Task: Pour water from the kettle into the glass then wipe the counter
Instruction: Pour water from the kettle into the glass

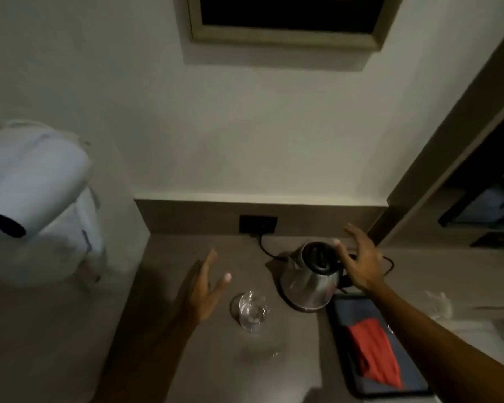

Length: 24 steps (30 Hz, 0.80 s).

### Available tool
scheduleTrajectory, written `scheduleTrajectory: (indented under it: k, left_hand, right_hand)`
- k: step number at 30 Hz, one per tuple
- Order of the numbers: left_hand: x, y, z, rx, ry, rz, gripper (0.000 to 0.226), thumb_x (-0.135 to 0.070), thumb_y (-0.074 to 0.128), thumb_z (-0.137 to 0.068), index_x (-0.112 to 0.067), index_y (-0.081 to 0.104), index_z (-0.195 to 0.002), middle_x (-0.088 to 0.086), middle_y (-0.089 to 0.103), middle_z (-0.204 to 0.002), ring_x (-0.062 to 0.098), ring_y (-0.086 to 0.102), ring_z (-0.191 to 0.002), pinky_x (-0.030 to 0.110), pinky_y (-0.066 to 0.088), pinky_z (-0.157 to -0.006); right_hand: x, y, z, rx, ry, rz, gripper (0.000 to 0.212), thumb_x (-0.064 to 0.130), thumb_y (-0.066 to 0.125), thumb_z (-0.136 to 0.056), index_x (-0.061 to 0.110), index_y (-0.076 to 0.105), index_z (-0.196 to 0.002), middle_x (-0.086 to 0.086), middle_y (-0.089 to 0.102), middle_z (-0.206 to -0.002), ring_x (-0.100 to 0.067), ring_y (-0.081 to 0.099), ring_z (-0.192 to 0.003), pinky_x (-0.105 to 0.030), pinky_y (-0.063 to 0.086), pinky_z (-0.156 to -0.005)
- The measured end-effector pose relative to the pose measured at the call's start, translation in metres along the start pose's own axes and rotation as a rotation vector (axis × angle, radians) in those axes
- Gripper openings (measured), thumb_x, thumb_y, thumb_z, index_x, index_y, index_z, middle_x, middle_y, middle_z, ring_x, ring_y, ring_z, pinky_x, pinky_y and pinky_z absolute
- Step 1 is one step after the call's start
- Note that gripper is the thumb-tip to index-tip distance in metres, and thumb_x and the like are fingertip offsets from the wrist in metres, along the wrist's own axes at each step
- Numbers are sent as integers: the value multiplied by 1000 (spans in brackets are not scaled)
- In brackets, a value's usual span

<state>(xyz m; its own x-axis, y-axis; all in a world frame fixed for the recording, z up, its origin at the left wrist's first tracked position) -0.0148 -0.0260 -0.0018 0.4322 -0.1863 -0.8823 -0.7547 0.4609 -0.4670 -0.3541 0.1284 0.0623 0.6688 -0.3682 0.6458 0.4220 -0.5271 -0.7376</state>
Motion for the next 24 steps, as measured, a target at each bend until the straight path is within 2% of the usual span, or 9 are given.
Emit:
scheduleTrajectory:
  k: [1, 3, 4, 6, 9, 12, 15, 20, 24]
  left_hand:
    - [19, 10, 6, 20, -18, 84, 80, -92, 54, -64, -64, 25, -133, 4, 39, -160, 26, 38, -147, 39, 42, -112]
    - [49, 30, 20, 104, -51, 58, 92, -88, 63, -59, -53, 32, -138, 5, 40, -159, 24, 38, -148, 27, 42, -108]
    - [56, 37, 30, 187, -64, -17, 102, -88, 65, -56, -45, 35, -143, 3, 39, -160, 22, 36, -148, 26, 40, -111]
    - [71, 51, 33, 242, -53, -142, 117, -85, 70, -52, -30, 36, -150, 0, 37, -160, 19, 35, -149, 36, 37, -119]
    - [74, 65, 28, 300, -27, -150, 115, -75, 81, -52, -37, 32, -149, -11, 37, -157, 15, 37, -146, 37, 38, -118]
    - [74, 75, 22, 332, -10, -141, 113, -67, 86, -53, -41, 33, -148, -9, 43, -155, 13, 43, -142, 37, 44, -114]
    - [80, 82, 17, 331, -38, -121, 111, -62, 89, -51, -42, 35, -146, -10, 50, -149, 10, 50, -134, 35, 51, -108]
    - [83, 87, 14, 305, -21, -137, 103, -63, 87, -50, -43, 42, -140, -12, 59, -137, 14, 56, -125, 43, 51, -105]
    - [80, 88, 11, 258, -3, -132, 95, -60, 88, -47, -43, 50, -132, -15, 65, -128, 11, 61, -117, 39, 53, -101]
  right_hand:
    - [-15, 3, 1, -25, 95, -101, 55, 52, 55, -89, 15, 55, -129, -12, 56, -133, -29, 53, -120, -36, 46, -98]
    - [-41, 9, 5, -51, 212, -251, 37, 42, 51, -93, 10, 62, -109, -18, 65, -110, -29, 62, -98, -17, 46, -74]
    - [-52, 12, 8, -55, 285, -273, 30, 36, 49, -97, 9, 63, -99, -19, 67, -100, -28, 62, -91, -14, 44, -69]
    - [-68, 20, 8, -57, 350, -350, 33, 31, 46, -101, 10, 62, -82, -15, 65, -79, -19, 61, -73, -7, 43, -59]
    - [-76, 32, 2, -85, 400, -453, 42, 41, 45, -100, 16, 60, -69, -5, 60, -65, 1, 58, -52, -9, 45, -49]
    - [-84, 39, -2, -172, 448, -509, 50, 51, 50, -92, 7, 62, -71, -1, 62, -57, -3, 58, -48, -14, 47, -47]
    - [-92, 44, -5, -201, 427, -523, 52, 52, 51, -87, 4, 62, -73, 8, 61, -50, -6, 55, -50, -18, 45, -49]
    - [-86, 45, -3, -150, 433, -536, 45, 40, 47, -93, 9, 59, -62, 6, 63, -49, -9, 59, -45, -17, 48, -45]
    - [-74, 43, -2, -123, 413, -529, 43, 31, 45, -98, 9, 58, -63, 4, 64, -49, -10, 61, -42, -19, 49, -40]
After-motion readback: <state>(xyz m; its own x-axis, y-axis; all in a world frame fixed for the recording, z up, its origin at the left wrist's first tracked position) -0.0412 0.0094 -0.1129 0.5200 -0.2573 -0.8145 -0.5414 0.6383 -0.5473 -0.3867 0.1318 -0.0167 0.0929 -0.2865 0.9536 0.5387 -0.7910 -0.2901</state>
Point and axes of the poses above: each hand's wrist, its own z-axis away from the middle knuckle, its own y-axis out of the palm, x = y × z, the point moved 3 cm from there along -z, towards the middle knuckle
